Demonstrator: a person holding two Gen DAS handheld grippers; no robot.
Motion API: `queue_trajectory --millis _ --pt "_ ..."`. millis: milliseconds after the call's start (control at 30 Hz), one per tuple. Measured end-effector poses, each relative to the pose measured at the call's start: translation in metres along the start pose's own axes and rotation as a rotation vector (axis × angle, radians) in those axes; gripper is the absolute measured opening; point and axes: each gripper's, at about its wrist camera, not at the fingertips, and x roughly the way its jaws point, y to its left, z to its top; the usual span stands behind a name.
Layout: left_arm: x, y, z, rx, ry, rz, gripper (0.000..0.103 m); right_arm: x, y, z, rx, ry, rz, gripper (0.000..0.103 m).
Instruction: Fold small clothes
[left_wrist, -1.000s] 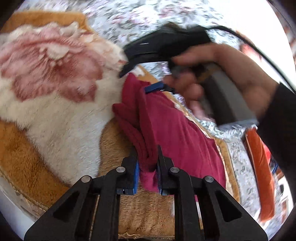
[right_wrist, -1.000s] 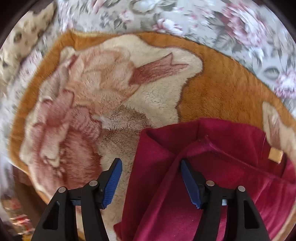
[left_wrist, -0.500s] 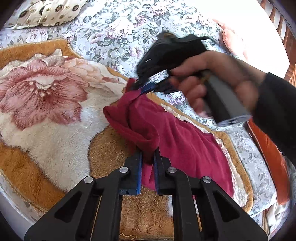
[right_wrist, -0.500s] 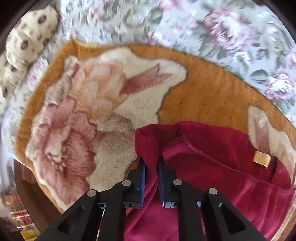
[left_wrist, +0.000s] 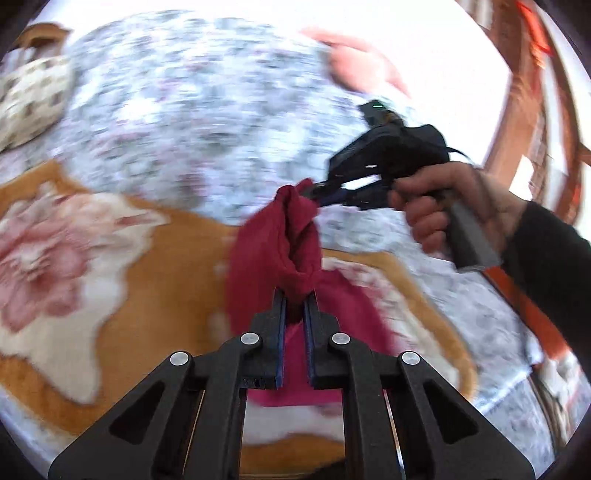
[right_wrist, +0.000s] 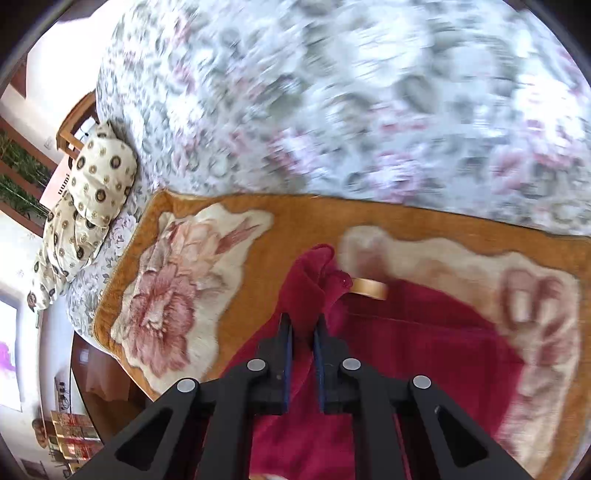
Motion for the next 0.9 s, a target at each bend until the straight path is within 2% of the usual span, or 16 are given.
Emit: queue_trajectory --millis 100,200,333,433,533,600,633,667,733,767,800,900 --pt "0.015 -0.049 -0.002 0.087 0.024 -0.081 0.007 -0.027 -0.039 0.000 0.011 -0.014 -0.020 0.007" --pt "0.034 -0.080 -0.010 0.133 0.071 -0.139 0.007 -0.050 -0.084 -0.006 0.027 -0.019 -0.046 0.007" --pt "0.065 -0.108 -0.035 0.168 0.187 -0.222 0.007 -0.045 -0.127 -0.021 0.065 0.005 -0.059 0.007" --pt "0.076 -0.110 -0.050 0.182 0.237 -0.210 0.007 -0.031 -0.146 -0.037 0.100 0.000 -0.010 0.008" --pt "0.090 -0.103 -0.060 0.179 0.307 -0.165 0.007 -0.007 -0.152 -0.052 0.127 0.044 0.061 0.011" --pt "0.101 -0.093 -0.069 0.150 0.399 -0.153 0.007 0.003 -0.151 -0.058 0.132 0.053 0.057 0.018" --pt "0.101 -0.089 -0.072 0.132 0.424 -0.154 0.007 0.007 -0.151 -0.061 0.135 0.052 0.042 0.019" --pt "0.099 -0.086 -0.074 0.120 0.433 -0.159 0.007 0.007 -0.152 -0.063 0.147 0.041 0.045 0.019" --pt "0.084 -0.084 -0.074 0.123 0.421 -0.189 0.007 -0.001 -0.159 -0.069 0.208 -0.016 0.117 0.022" --pt "0.074 -0.083 -0.074 0.126 0.413 -0.206 0.007 -0.005 -0.162 -0.072 0.240 -0.041 0.153 0.032" --pt "0.062 -0.083 -0.072 0.123 0.400 -0.230 0.007 -0.009 -0.168 -0.079 0.288 -0.077 0.204 0.046" --pt "0.030 -0.082 -0.067 0.159 0.309 -0.236 0.007 -0.009 -0.175 -0.093 0.342 -0.118 0.276 0.050"
